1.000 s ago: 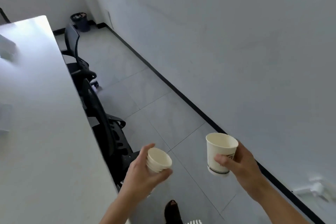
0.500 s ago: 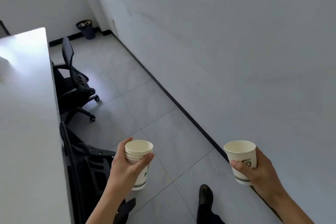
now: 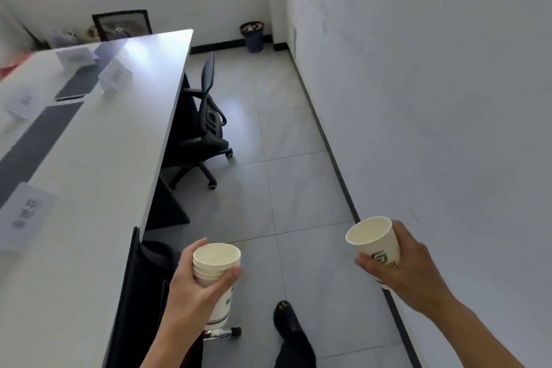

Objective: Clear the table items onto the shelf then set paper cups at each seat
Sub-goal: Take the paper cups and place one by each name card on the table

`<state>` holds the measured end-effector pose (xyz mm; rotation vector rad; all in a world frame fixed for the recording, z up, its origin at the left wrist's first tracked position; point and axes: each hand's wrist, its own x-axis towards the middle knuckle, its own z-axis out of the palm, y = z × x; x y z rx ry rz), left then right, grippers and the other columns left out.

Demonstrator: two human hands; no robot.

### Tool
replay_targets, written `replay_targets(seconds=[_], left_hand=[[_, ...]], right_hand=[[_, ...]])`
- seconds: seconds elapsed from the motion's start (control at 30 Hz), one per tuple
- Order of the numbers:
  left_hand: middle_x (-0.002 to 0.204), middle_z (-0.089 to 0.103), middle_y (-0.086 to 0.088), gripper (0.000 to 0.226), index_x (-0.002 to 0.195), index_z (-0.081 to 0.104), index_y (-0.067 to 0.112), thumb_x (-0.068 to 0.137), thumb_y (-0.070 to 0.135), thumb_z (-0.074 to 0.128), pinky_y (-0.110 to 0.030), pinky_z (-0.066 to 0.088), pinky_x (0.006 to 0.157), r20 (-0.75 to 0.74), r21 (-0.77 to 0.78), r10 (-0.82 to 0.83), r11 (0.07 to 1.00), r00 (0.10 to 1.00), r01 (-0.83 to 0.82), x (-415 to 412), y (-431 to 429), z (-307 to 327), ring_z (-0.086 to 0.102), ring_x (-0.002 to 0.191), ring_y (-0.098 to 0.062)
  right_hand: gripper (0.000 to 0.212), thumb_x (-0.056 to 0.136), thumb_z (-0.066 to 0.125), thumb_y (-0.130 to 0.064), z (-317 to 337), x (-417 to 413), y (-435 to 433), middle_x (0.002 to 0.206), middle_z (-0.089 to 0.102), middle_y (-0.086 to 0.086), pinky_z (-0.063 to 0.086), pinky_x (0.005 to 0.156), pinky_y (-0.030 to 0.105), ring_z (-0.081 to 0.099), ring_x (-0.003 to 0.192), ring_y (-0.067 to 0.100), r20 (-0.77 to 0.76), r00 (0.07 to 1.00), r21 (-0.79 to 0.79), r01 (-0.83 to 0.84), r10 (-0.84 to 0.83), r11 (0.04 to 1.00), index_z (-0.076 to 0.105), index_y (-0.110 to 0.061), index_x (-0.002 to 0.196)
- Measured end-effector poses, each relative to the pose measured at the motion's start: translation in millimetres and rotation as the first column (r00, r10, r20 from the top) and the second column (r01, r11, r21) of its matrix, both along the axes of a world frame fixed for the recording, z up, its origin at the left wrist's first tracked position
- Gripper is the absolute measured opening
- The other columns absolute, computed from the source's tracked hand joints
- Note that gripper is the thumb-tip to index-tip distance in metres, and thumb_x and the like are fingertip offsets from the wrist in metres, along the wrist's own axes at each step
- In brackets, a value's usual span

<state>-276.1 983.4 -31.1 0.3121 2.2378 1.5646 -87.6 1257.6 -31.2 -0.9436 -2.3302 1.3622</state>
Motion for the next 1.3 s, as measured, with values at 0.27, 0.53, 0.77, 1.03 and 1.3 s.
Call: replay_targets(seconds=[0.27,0.53,0.77,1.03,1.3], left_hand=[[0.104,0.067,0.001,0.091,0.122,0.051,0.031,0.040,0.057,0.080,-0.026,0.051,0.077,0.037,0.016,0.104,0.994,0.994,-0.104,-138,76,-21,0.066,0.095,-0.016],[0.098,0.066,0.010,0.078,0.114,0.051,0.041,0.042,0.055,0.080,-0.010,0.052,0.065,-0.014,0.023,0.148,0.989,0.989,-0.148,-279,133,18,0.065,0.086,0.002],[0.107,0.066,0.004,0.090,0.122,0.053,0.029,0.040,0.054,0.082,-0.027,0.051,0.079,0.030,-0.037,0.444,0.896,0.895,-0.443,-361,140,-5,0.065,0.098,-0.015],[0.105,0.065,0.004,0.068,0.118,0.052,0.031,0.062,0.028,0.090,-0.020,0.047,0.075,-0.010,-0.071,0.697,0.714,0.717,-0.696,-433,165,7,0.063,0.099,-0.010],[0.108,0.065,0.003,0.079,0.120,0.053,0.028,0.050,0.043,0.087,-0.020,0.046,0.076,0.055,-0.102,0.916,0.400,0.396,-0.911,-436,121,-6,0.063,0.098,-0.008]], right_hand=[[0.076,0.044,0.066,-0.084,0,-157,83,0.080,0.067,-0.009,0.059,0.057,0.034,0.066,0.070,0.013,0.116,0.980,0.050,-0.166,0.159,0.985,0.053,-0.037,0.103],[0.077,0.044,0.065,-0.086,19,-321,146,0.085,0.066,-0.007,0.061,0.056,0.038,0.066,0.074,0.020,0.083,0.964,0.030,-0.257,0.253,0.966,0.052,-0.038,0.102],[0.065,0.051,0.075,-0.070,-9,-482,197,0.084,0.064,-0.016,0.059,0.053,0.043,0.065,0.068,0.020,0.106,0.853,-0.026,-0.511,0.511,0.859,0.055,-0.036,0.102],[0.056,0.056,0.080,-0.058,-4,-693,210,0.075,0.066,-0.011,0.058,0.057,0.037,0.063,0.060,0.012,0.159,0.565,-0.018,-0.818,0.809,0.575,0.054,-0.039,0.103],[0.051,0.062,0.083,-0.045,-3,-815,113,0.079,0.066,-0.005,0.056,0.052,0.028,0.064,0.062,0.007,0.135,0.255,-0.071,-0.961,0.957,0.266,0.051,-0.045,0.102]])
